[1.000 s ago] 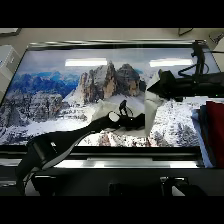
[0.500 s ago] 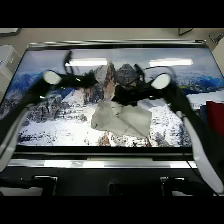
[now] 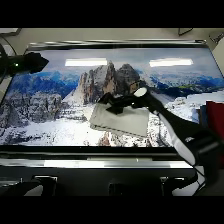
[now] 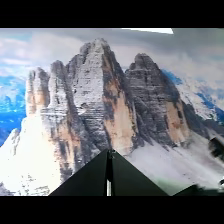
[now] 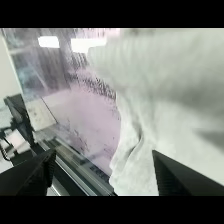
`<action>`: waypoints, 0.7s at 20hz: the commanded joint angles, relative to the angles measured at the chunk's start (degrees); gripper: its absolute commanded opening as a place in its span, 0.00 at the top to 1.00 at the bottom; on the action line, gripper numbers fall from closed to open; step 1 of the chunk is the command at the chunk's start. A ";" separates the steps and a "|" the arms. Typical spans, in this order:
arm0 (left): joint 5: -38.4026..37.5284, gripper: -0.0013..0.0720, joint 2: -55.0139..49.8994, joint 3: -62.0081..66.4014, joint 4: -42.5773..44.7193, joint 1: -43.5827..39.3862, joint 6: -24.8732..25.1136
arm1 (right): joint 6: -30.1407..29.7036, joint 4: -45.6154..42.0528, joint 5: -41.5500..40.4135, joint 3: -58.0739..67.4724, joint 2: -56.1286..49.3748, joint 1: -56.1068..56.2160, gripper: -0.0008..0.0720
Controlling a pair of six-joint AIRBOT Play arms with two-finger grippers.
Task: Fold the clothes and pants, and hang the long-sleeved shirts on hangers.
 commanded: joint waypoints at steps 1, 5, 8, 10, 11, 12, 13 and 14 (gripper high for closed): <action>-3.06 0.94 1.64 -0.02 5.44 0.66 0.15 | 0.74 -11.34 11.93 0.02 6.21 -13.49 0.03; -3.08 0.94 1.64 -0.02 5.35 0.63 -0.09 | 7.91 -42.64 30.49 -3.87 11.98 -28.68 0.07; -3.08 0.94 1.64 -0.02 5.35 0.55 -0.59 | 1.90 -34.73 26.47 -17.57 13.29 -32.13 0.07; -3.08 0.94 1.64 -0.02 5.33 0.50 -1.97 | -6.69 -23.39 19.54 -24.98 13.29 -31.52 0.12; -3.13 0.94 1.64 -0.02 5.31 0.50 -2.23 | -8.83 -19.19 15.58 -27.69 13.27 -31.30 0.12; -3.19 0.94 1.64 -0.02 5.07 0.50 -2.23 | -9.92 -16.39 12.87 -29.22 12.94 -31.32 0.13; -3.17 0.94 1.64 -0.02 4.37 0.50 -2.23 | -10.78 -14.95 11.56 -29.68 12.37 -31.32 0.13; -3.19 0.94 1.64 -0.02 4.24 0.50 -2.23 | -11.65 -13.35 11.45 -29.66 11.63 -31.30 0.16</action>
